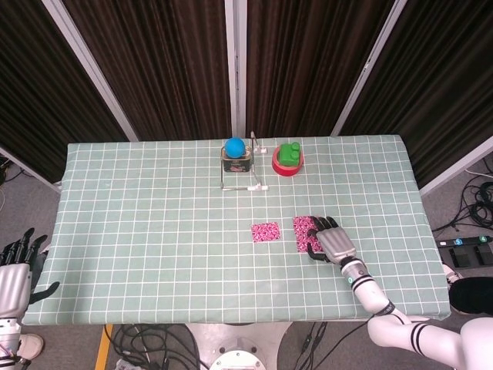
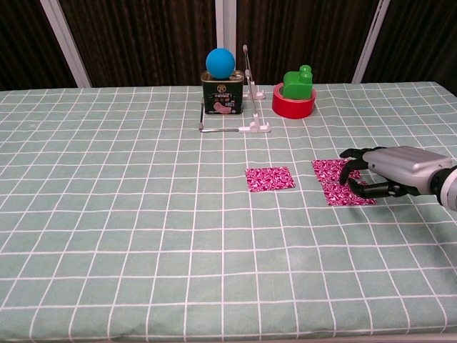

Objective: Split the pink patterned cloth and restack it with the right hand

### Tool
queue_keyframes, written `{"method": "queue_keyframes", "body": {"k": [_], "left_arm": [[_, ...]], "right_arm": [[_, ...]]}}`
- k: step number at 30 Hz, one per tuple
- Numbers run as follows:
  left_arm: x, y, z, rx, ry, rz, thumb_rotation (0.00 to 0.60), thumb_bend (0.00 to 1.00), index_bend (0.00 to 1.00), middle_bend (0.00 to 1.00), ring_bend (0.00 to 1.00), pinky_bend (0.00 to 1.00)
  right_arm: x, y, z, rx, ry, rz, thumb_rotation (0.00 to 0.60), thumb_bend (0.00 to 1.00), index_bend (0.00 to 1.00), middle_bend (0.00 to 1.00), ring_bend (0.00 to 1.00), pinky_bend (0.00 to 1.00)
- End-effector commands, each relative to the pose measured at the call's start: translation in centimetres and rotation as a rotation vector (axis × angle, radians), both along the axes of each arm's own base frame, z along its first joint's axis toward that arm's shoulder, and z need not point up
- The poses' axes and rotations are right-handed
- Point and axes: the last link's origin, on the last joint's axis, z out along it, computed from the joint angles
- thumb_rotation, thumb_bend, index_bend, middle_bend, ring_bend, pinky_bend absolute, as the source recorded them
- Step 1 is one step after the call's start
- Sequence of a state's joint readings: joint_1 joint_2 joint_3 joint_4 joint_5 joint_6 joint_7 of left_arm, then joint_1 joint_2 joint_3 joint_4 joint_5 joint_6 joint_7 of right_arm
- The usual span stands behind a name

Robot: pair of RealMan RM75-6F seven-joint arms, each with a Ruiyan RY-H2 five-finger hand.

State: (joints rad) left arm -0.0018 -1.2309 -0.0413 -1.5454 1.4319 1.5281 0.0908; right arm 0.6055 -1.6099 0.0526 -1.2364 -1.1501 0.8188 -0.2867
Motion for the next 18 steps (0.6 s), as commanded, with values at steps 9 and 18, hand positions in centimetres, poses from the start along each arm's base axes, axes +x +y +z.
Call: {"method": "queue_keyframes", "body": {"k": [9, 18], "left_arm": [[0.0, 0.1, 0.0, 0.000, 0.001, -0.003, 0.600, 0.06, 0.18, 0.13, 0.13, 0.15], [0.1, -0.1, 0.1, 0.002, 0.001, -0.002, 0.600, 0.06, 0.18, 0.13, 0.13, 0.15]], "right_arm": [[0.3, 1.1, 1.2, -0.003, -0.021, 0.025, 0.082, 0.54, 0.28, 0.00, 0.00, 0.00], [1.9, -2.4, 2.5, -0.118, -0.042, 0.074, 0.365, 0.16, 0.30, 0.01, 0.00, 0.00]]}}
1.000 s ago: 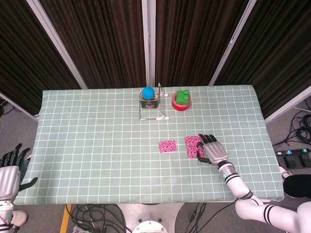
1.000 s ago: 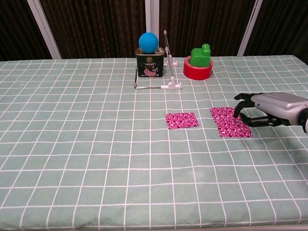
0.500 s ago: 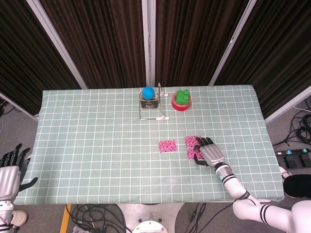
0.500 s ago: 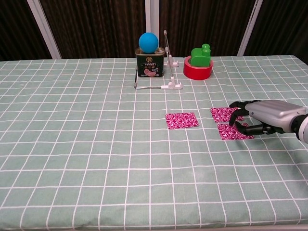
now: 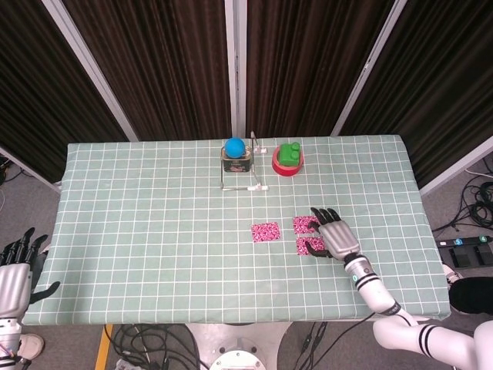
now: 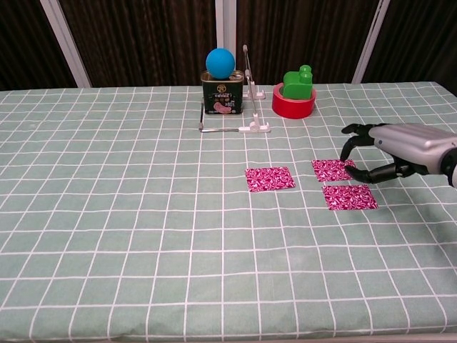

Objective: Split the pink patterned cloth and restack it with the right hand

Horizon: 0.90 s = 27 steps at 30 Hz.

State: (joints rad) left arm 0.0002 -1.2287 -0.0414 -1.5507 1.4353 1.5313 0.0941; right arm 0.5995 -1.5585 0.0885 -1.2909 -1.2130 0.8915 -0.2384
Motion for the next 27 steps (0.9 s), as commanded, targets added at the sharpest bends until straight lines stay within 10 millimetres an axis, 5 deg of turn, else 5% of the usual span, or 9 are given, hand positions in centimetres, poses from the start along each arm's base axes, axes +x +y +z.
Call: {"method": "queue_keyframes", "body": {"k": [1, 6, 27], "left_arm": [[0.0, -0.1, 0.0, 0.002, 0.000, 0.000, 0.600, 0.06, 0.18, 0.13, 0.13, 0.15], [0.1, -0.2, 0.2, 0.005, 0.002, 0.004, 0.600, 0.06, 0.18, 0.13, 0.13, 0.15], [-0.4, -0.7, 0.3, 0.002, 0.011, 0.022, 0.600, 0.06, 0.18, 0.13, 0.13, 0.15]], "right_arm": [[0.5, -1.9, 0.0, -0.041, 0.031, 0.020, 0.404, 0.14, 0.31, 0.02, 0.00, 0.00], [0.7, -3.6, -1.0, -0.049, 0.075, 0.007, 0.480, 0.14, 0.31, 0.02, 0.00, 0.00], [0.1, -5.1, -3.7, -0.029, 0.088, -0.066, 0.477, 0.13, 0.31, 0.02, 0.00, 0.00]]}}
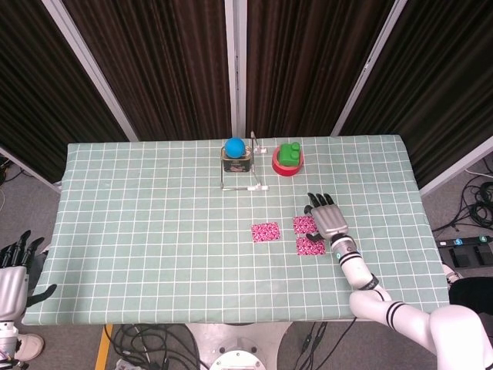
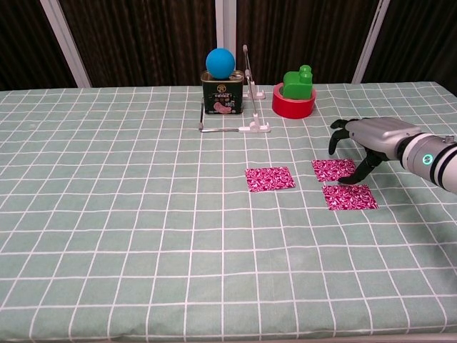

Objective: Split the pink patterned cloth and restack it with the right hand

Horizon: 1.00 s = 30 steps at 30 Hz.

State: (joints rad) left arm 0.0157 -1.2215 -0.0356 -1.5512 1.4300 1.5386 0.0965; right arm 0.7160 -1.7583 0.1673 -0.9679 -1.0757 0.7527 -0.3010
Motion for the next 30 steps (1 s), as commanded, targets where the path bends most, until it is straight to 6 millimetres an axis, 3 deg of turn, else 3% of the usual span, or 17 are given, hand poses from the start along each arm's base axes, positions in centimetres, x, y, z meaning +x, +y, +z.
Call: {"method": "queue_keyframes", "body": {"k": [1, 20, 26, 30], "left_arm": [[-0.11, -0.07, 0.05, 0.000, 0.001, 0.002, 0.600, 0.06, 0.18, 0.13, 0.13, 0.15], [-0.38, -0.30, 0.16, 0.005, 0.001, 0.005, 0.600, 0.06, 0.18, 0.13, 0.13, 0.15], [-0.41, -0.33, 0.14, 0.004, 0.000, 0.005, 0.600, 0.06, 0.18, 0.13, 0.13, 0.15], [-0.38, -0.32, 0.14, 0.004, 0.000, 0.005, 0.600, 0.06, 0.18, 0.13, 0.13, 0.15]], "right_arm": [[-0.15, 0.03, 0.02, 0.000, 0.005, 0.000, 0.478, 0.13, 0.31, 0.02, 0.00, 0.00], [-0.33, -0.23, -0.68, 0.008, 0.034, 0.000, 0.469, 0.14, 0.31, 0.02, 0.00, 0.00], [-0.33, -0.16, -0.81, -0.001, 0.026, -0.006, 0.473, 0.14, 0.41, 0.04, 0.00, 0.00], [-0.04, -0.19, -0.53, -0.013, 0.009, 0.000, 0.463, 0.14, 0.42, 0.05, 0.00, 0.00]]}}
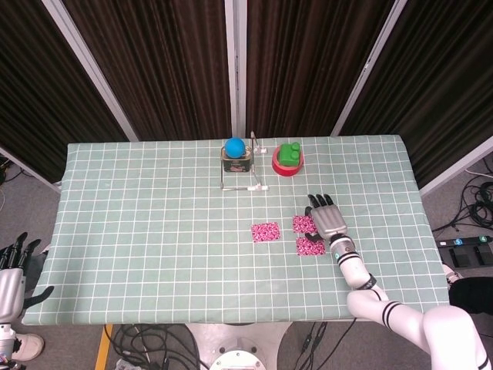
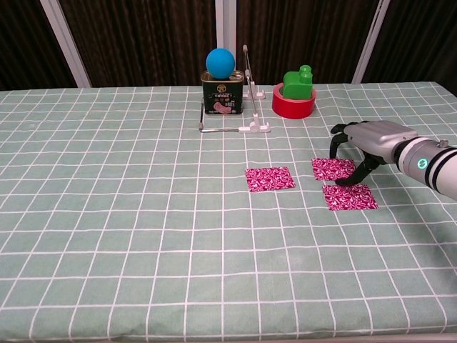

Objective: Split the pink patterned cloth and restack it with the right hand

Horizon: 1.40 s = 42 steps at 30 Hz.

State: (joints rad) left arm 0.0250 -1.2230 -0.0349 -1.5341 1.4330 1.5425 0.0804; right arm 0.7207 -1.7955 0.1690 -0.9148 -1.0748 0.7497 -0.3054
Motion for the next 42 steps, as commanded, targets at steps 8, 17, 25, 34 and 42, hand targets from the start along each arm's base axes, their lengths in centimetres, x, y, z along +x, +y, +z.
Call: {"method": "queue_keyframes", "body": {"k": [8, 17, 25, 34, 42], "left_arm": [[-0.2, -0.1, 0.1, 0.005, -0.004, 0.003, 0.600, 0.06, 0.18, 0.13, 0.13, 0.15], [-0.3, -0.2, 0.1, 0.009, -0.008, 0.003, 0.600, 0.06, 0.18, 0.13, 0.13, 0.15], [-0.6, -0.4, 0.2, 0.010, -0.007, 0.012, 0.600, 0.06, 0.18, 0.13, 0.13, 0.15], [-0.9, -0.5, 0.2, 0.009, -0.007, 0.019, 0.600, 0.06, 0.18, 0.13, 0.13, 0.15], [-0.8, -0.4, 0.2, 0.010, -0.005, 0.018, 0.600, 0.06, 0.18, 0.13, 0.13, 0.15]], "right_arm": [[2.8, -0.4, 1.4, -0.024, -0.077, 0.050, 0.472, 0.14, 0.41, 0.05, 0.00, 0.00], [7.4, 0.0, -0.5, 0.061, -0.124, 0.100, 0.471, 0.14, 0.39, 0.05, 0.00, 0.00], [9.6, 0.0, -3.2, 0.120, -0.091, 0.131, 0.470, 0.14, 0.38, 0.05, 0.00, 0.00], [10.3, -0.2, -4.7, 0.140, -0.059, 0.156, 0.412, 0.14, 0.36, 0.05, 0.00, 0.00], [10.2, -0.3, -4.7, 0.152, -0.050, 0.175, 0.387, 0.14, 0.36, 0.05, 0.00, 0.00]]}}
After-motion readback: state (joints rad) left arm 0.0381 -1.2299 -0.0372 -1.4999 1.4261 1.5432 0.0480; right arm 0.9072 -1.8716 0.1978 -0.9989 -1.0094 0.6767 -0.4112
